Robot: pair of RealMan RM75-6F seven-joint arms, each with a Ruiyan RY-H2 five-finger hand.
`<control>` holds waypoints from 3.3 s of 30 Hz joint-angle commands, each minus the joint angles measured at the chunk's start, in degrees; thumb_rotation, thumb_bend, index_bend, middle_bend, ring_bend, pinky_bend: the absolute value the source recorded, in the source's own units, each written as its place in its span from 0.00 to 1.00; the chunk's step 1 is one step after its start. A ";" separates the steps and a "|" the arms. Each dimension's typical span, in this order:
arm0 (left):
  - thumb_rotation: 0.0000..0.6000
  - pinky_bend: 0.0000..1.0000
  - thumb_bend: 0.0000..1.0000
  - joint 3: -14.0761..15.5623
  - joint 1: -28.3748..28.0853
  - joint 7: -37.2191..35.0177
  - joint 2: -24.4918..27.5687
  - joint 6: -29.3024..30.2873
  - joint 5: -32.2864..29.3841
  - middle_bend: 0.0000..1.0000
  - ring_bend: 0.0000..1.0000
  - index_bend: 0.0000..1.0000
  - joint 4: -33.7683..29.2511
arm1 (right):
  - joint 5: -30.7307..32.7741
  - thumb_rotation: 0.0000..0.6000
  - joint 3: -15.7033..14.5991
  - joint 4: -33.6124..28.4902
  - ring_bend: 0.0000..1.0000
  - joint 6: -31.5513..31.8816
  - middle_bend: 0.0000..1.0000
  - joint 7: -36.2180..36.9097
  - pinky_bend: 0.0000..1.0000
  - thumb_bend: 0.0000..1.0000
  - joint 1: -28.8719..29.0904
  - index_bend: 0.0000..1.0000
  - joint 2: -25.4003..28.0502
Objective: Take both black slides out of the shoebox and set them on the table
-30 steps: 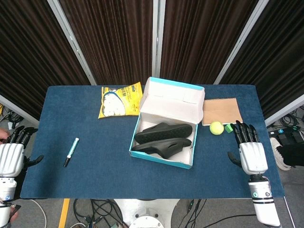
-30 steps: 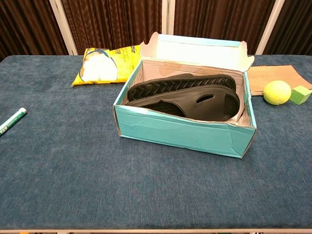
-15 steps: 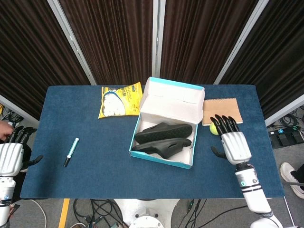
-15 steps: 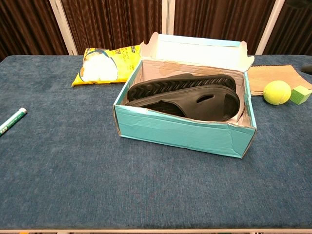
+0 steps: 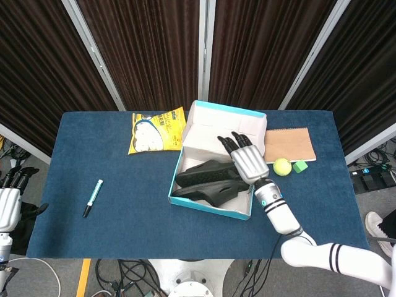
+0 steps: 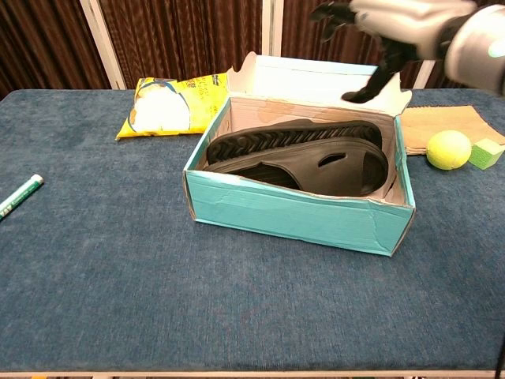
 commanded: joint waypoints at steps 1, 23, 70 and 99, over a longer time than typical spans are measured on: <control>1.00 0.32 0.07 0.13 0.03 -0.15 0.19 -0.28 -0.04 0.20 0.11 0.21 0.16 | 2.70 1.00 0.04 4.01 0.01 -1.36 0.16 -2.47 0.14 0.16 3.23 0.00 -4.10; 1.00 0.32 0.07 0.33 0.66 -4.57 -0.24 -0.62 -0.22 0.20 0.11 0.21 3.68 | 9.20 1.00 -2.27 12.56 0.03 -2.66 0.18 -6.69 0.17 0.09 12.19 0.00 -13.23; 1.00 0.32 0.07 0.79 0.78 -6.00 -0.82 -1.97 -0.25 0.20 0.11 0.23 5.32 | 15.89 1.00 -4.55 19.77 0.23 -5.08 0.35 -9.64 0.31 0.06 16.95 0.31 -18.57; 1.00 0.32 0.07 0.77 0.61 -5.75 -0.67 -2.11 -0.01 0.20 0.11 0.23 4.63 | 2.28 1.00 -4.26 17.81 0.56 4.34 0.67 -2.23 0.67 0.37 14.30 0.83 -17.33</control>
